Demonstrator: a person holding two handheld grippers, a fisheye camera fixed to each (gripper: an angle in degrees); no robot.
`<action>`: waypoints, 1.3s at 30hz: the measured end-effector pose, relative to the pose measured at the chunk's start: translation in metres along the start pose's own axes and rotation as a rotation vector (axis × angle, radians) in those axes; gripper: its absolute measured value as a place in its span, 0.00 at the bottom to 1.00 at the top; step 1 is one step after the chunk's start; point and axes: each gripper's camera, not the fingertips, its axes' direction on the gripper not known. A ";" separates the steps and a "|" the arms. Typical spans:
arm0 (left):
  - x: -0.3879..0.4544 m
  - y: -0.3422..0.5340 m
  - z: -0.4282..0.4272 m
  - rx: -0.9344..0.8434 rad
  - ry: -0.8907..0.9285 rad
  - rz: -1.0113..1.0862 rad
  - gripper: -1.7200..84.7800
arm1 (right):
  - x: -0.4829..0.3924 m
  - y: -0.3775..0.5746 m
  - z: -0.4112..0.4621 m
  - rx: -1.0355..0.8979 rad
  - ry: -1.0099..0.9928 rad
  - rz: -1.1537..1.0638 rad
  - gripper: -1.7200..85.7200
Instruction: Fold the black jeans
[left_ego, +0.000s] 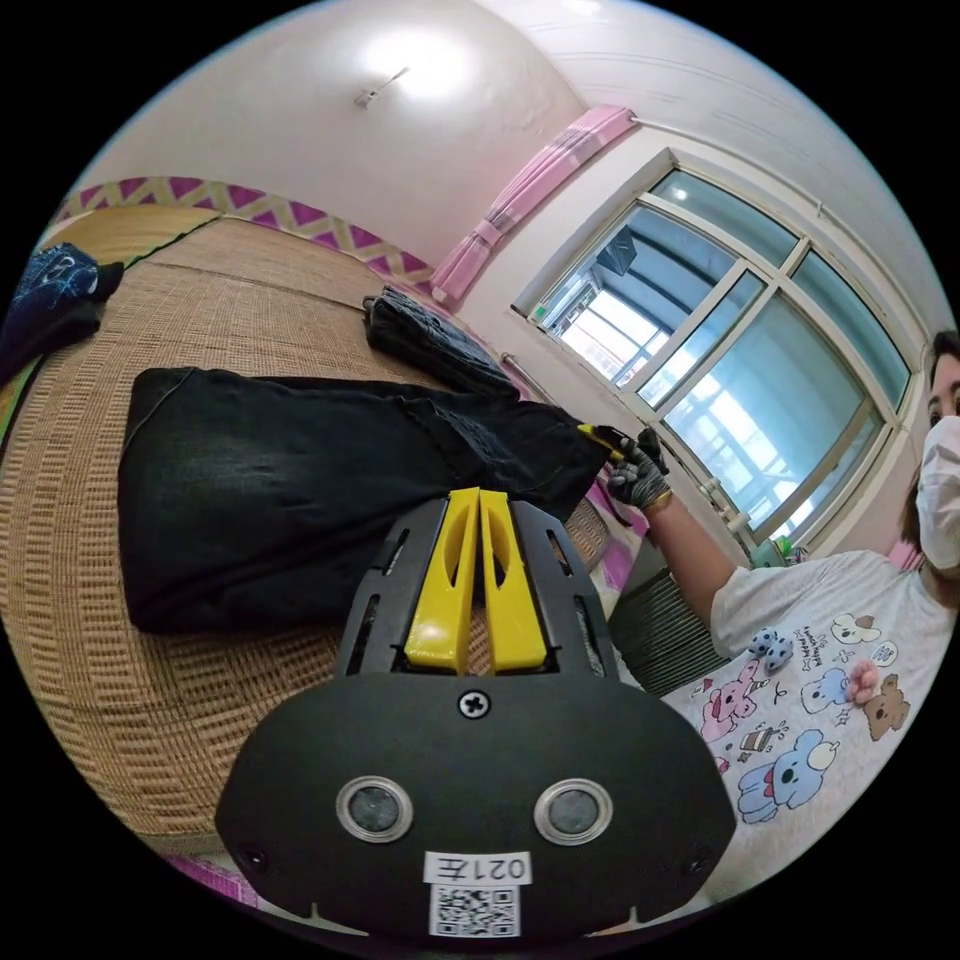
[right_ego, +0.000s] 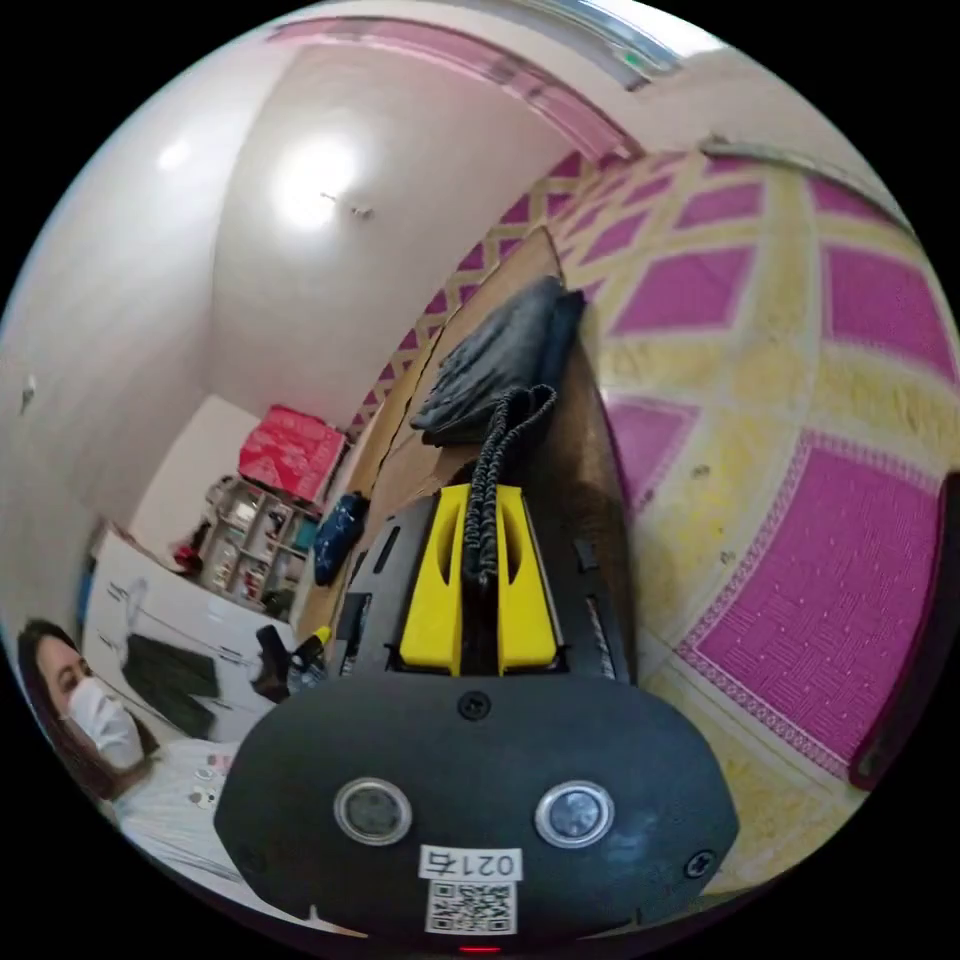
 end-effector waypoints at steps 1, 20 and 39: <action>-0.002 0.001 -0.004 0.003 0.001 -0.003 0.01 | -0.041 0.000 0.010 -0.014 0.030 -0.080 0.08; -0.044 0.041 -0.149 -0.005 -0.131 -0.120 0.01 | -0.354 0.239 0.464 -0.458 0.143 -0.738 0.07; -0.025 -0.096 -0.190 0.078 -0.325 0.019 0.02 | -0.188 0.225 0.355 -0.485 0.144 -0.641 0.10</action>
